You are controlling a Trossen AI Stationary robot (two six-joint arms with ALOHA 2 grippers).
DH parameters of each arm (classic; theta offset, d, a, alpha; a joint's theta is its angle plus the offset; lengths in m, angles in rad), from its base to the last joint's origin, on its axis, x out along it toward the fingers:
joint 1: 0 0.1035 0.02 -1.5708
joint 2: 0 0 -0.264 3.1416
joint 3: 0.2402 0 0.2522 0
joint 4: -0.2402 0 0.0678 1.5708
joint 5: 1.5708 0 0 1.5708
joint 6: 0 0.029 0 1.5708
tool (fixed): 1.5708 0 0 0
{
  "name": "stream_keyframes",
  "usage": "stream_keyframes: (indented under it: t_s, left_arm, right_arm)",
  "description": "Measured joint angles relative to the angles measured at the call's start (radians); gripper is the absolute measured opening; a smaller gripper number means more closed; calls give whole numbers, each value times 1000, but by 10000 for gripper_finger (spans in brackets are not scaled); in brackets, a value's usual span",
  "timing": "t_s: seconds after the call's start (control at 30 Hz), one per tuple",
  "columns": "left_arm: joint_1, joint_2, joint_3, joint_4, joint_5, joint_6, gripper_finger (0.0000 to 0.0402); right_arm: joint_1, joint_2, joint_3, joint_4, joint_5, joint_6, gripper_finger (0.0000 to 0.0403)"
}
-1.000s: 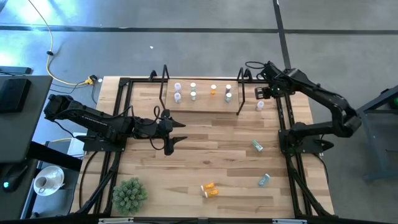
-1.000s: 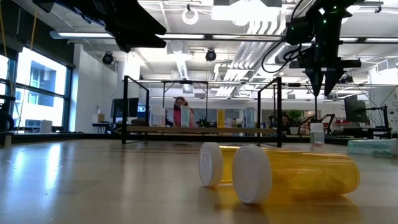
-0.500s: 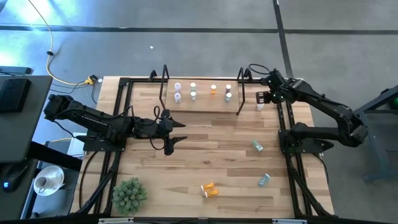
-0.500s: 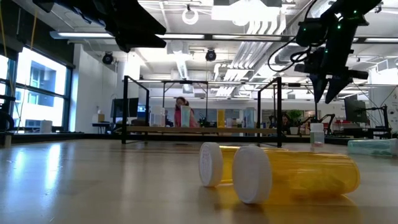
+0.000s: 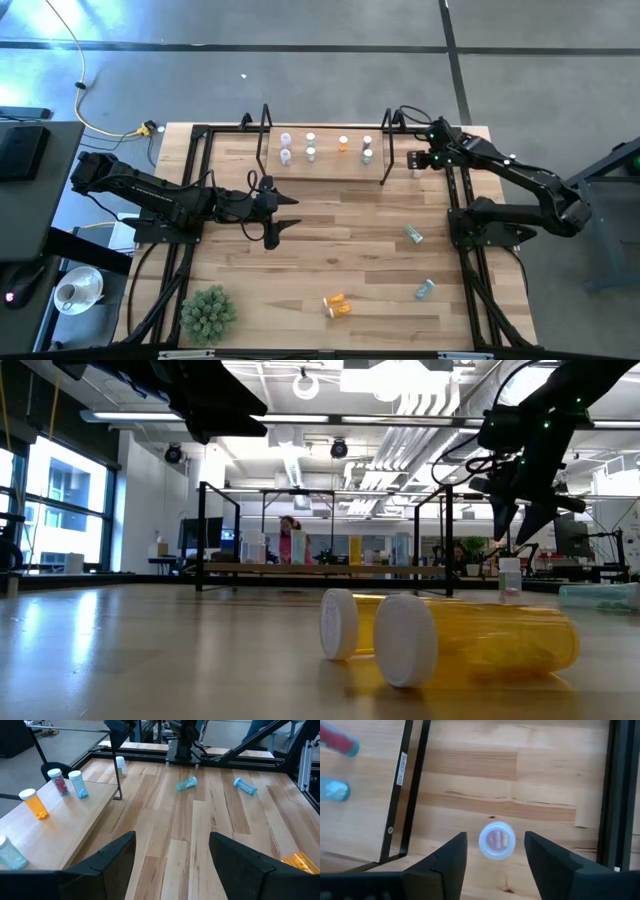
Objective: Pick and place medicine bottles onto shelf by color
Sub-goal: Put the white pill bottle on the shelf aligned with the other white pill bottles
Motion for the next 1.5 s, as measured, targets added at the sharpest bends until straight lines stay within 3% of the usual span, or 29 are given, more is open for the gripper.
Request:
stream_keyframes:
  t_s: [0.33, 1.13, 1.27, 1.5]
  left_arm:
    - [0, 0, 0, 0, 0, 0, 241]
    - [0, 0, 0, 0, 0, 0, 241]
    - [0, 0, 0, 0, 0, 0, 241]
    - [0, 0, 0, 0, 0, 0, 241]
  right_arm:
    - [1, 8, 0, -10, 18, 68, 204]
    - [40, 181, 0, 28, 66, 70, 204]
    - [40, 199, 0, 27, 67, 68, 185]
    - [40, 201, 0, 30, 71, 47, 117]
